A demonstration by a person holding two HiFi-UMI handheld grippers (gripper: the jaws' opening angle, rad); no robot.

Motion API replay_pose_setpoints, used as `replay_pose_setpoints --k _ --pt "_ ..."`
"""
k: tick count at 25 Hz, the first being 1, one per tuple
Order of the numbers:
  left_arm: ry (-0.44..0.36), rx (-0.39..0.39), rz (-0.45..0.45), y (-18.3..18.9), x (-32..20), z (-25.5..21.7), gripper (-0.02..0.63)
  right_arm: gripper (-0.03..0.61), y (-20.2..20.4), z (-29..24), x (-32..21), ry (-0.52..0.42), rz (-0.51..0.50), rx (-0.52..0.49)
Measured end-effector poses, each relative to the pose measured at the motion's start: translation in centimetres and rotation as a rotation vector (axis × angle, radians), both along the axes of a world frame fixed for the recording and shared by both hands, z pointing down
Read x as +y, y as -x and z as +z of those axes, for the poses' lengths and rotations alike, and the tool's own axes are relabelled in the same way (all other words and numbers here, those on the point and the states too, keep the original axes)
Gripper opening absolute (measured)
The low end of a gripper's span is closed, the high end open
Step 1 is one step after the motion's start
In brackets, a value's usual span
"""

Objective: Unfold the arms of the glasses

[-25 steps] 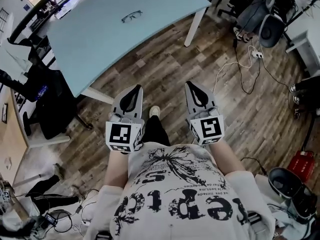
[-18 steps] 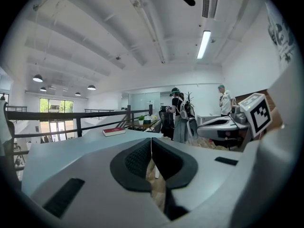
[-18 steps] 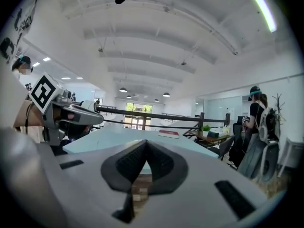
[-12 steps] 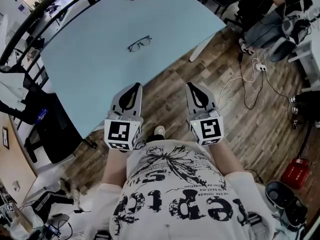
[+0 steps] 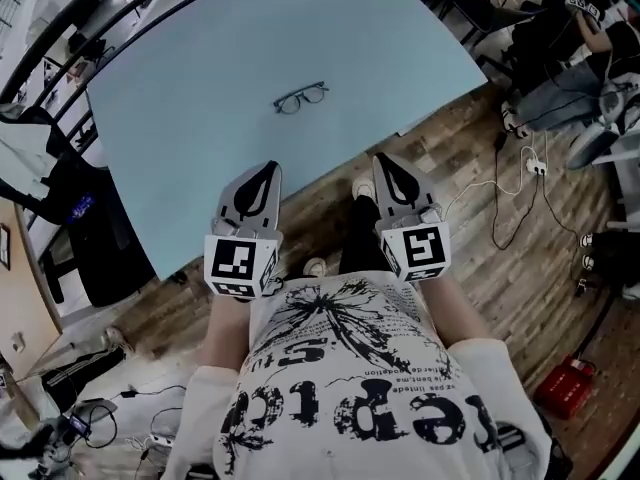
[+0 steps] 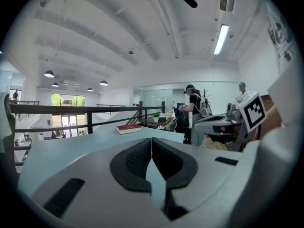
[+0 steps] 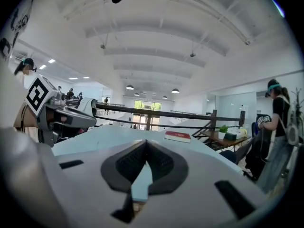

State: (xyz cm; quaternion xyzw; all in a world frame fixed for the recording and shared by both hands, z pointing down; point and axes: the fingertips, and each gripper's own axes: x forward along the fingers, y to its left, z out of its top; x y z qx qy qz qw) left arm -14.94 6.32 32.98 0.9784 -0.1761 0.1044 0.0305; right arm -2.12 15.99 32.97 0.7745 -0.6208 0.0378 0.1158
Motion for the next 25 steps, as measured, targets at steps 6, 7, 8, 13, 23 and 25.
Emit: replay_pose_setpoints --k 6,7,8,13,23,25 --pt "0.004 -0.033 -0.18 -4.7 -5.3 1.1 0.017 0.009 -6.0 2.1 -7.4 0.05 -0.201 -0.034" --pt "0.009 -0.037 -0.21 -5.8 -6.1 1.2 0.017 0.009 -7.2 2.3 -8.8 0.064 -0.239 -0.043" --pt "0.015 -0.04 -0.236 -7.0 -6.9 1.4 0.017 0.009 -8.4 2.5 -10.1 0.079 -0.276 -0.052" --pt "0.043 -0.052 -0.347 -12.6 -10.4 2.5 0.017 0.009 -13.5 4.6 -15.9 0.179 -0.48 -0.064" --pt "0.151 -0.215 -0.417 -18.8 -12.6 9.2 0.017 0.009 -15.9 12.3 -20.8 0.463 -0.835 -0.044" --pt "0.171 -0.231 -0.436 -19.2 -13.0 10.3 0.017 0.009 -15.9 14.1 -21.6 0.518 -0.878 -0.022"
